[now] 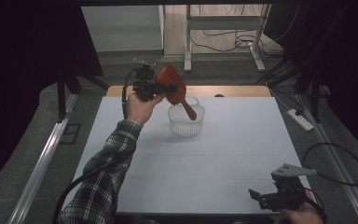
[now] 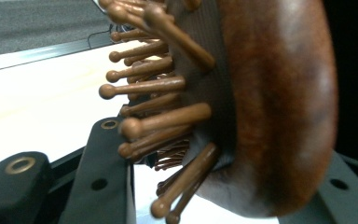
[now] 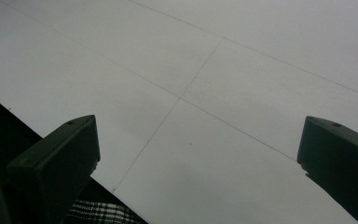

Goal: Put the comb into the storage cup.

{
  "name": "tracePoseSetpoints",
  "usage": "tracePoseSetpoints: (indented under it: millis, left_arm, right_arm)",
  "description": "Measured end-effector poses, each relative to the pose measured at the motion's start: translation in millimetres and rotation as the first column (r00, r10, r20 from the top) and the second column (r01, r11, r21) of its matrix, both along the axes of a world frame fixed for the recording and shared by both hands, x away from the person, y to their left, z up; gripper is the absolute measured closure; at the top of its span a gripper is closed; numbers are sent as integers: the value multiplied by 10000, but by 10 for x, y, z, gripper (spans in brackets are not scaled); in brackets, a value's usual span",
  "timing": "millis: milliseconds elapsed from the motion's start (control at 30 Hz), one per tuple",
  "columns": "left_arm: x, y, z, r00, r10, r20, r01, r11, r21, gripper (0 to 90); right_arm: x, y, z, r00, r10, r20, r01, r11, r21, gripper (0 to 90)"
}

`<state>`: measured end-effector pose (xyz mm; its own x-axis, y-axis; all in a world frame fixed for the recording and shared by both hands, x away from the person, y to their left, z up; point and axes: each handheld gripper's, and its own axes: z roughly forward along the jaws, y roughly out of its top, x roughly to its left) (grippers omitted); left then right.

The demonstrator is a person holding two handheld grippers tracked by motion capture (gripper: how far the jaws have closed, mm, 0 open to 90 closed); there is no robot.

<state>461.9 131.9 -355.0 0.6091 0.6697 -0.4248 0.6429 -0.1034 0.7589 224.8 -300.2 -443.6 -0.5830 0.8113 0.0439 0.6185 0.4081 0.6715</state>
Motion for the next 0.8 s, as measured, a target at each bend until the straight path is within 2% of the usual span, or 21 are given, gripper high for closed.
tracePoseSetpoints:
  millis: [300, 533, 800]
  left_arm:
    - [45, -93, -152, 9999, 49, -122, -47, 9999, 126, 569]
    - [62, -140, -247, 9996, 178, -222, -178, 9998, 13, 568]
    - [72, -176, -364, 9989, 300, -366, -298, 9995, 70, 567]
  right_arm:
    - [3, 7, -5, 10000, 58, -68, -59, 10000, -71, 0]
    - [10, 12, -11, 9997, 158, -184, -161, 9998, -138, 0]
    - [13, 12, -14, 9996, 157, -253, -161, 9998, -140, 0]
